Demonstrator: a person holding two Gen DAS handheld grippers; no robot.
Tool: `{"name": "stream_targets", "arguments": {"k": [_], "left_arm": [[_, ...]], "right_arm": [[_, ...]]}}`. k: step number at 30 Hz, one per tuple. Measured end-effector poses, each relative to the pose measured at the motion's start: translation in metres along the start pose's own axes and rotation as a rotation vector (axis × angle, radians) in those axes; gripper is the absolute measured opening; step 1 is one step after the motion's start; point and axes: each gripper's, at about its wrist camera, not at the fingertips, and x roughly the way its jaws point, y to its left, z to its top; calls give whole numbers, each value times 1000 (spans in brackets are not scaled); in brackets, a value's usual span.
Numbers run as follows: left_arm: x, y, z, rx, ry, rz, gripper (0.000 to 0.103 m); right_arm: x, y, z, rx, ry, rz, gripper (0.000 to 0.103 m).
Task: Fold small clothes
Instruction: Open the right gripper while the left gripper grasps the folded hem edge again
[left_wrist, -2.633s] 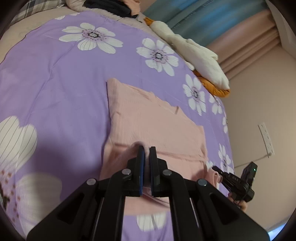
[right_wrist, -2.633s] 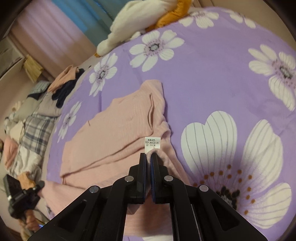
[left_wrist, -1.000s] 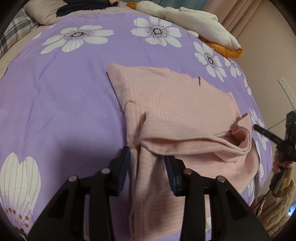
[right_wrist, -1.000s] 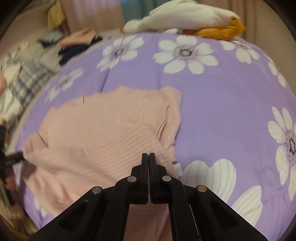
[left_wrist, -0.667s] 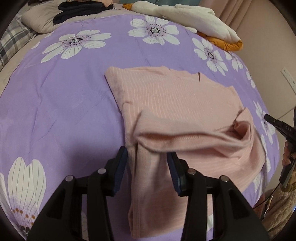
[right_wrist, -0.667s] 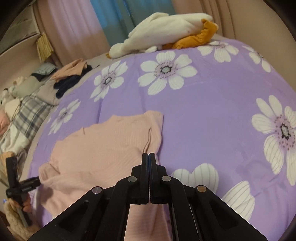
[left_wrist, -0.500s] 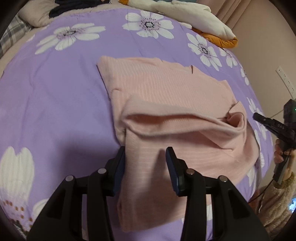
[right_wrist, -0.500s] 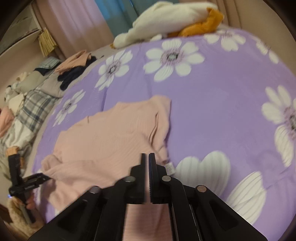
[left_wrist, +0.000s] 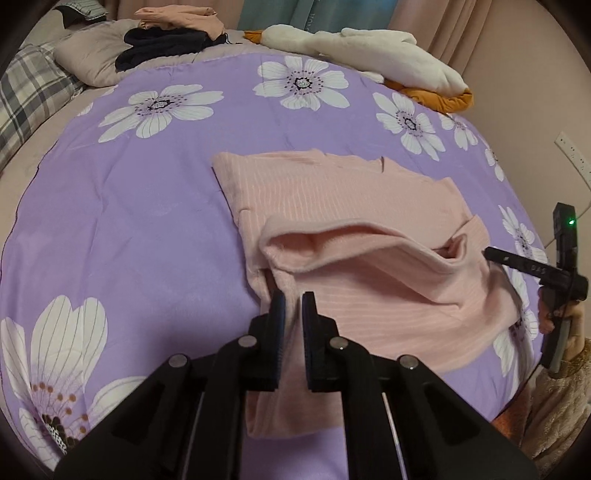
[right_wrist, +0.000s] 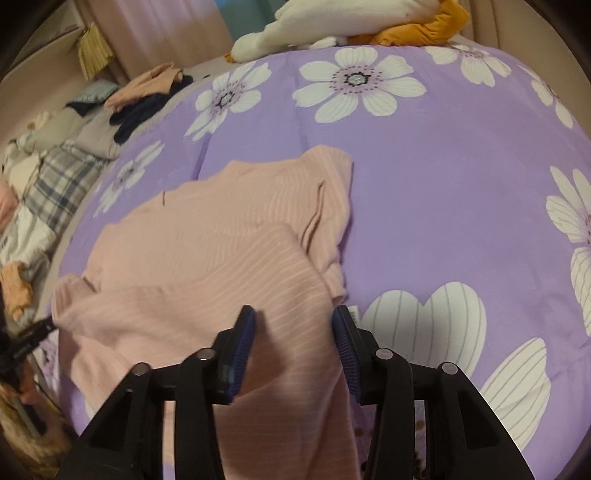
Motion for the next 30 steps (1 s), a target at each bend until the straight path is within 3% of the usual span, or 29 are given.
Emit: {"name": "stream_targets", "arguments": {"k": [3, 9, 12, 14, 16, 19, 23, 30], "left_arm": [[2, 1, 0, 2, 4, -30, 8], [4, 4, 13, 9, -49, -32, 8], [15, 3, 20, 37, -16, -8, 11], [18, 5, 21, 35, -7, 23, 18], [18, 7, 20, 37, -12, 24, 36], [13, 12, 20, 34, -30, 0, 50], [22, 22, 24, -9, 23, -33, 49], [28, 11, 48, 56, -4, -16, 50]], "right_arm": [[2, 10, -4, -52, 10, 9, 4], [-10, 18, -7, -39, -26, 71, 4], [-23, 13, -6, 2, -68, 101, 4], [-33, 7, -5, 34, -104, 84, 4], [-41, 2, -6, 65, -129, 83, 4], [-48, -5, -7, 93, -155, 79, 3], [-49, -17, -5, 150, -168, 43, 3], [-43, -11, -6, 136, -158, 55, 3]]}}
